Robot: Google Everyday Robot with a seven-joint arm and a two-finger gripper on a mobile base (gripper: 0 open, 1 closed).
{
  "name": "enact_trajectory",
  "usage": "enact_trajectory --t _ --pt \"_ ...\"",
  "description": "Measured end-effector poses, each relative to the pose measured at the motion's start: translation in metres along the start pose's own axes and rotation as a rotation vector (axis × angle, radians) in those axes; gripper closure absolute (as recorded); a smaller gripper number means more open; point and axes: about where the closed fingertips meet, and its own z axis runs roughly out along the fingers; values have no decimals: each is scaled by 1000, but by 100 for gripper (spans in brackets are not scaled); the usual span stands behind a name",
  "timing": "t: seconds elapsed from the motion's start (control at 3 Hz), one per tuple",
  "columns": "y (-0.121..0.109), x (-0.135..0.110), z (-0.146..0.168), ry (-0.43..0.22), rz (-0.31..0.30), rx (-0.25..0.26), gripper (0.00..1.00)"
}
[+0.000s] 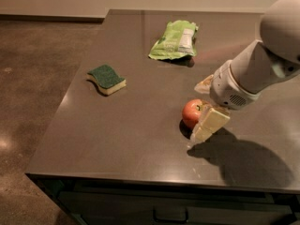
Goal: Move apple near green rice chip bag
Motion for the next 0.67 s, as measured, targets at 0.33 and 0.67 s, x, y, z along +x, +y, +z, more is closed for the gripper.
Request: enact_trajectory --t 0.33,0.67 --pt "-5 2 0 3 -4 13 39" --pt "-13 0 -4 4 -6 31 64"
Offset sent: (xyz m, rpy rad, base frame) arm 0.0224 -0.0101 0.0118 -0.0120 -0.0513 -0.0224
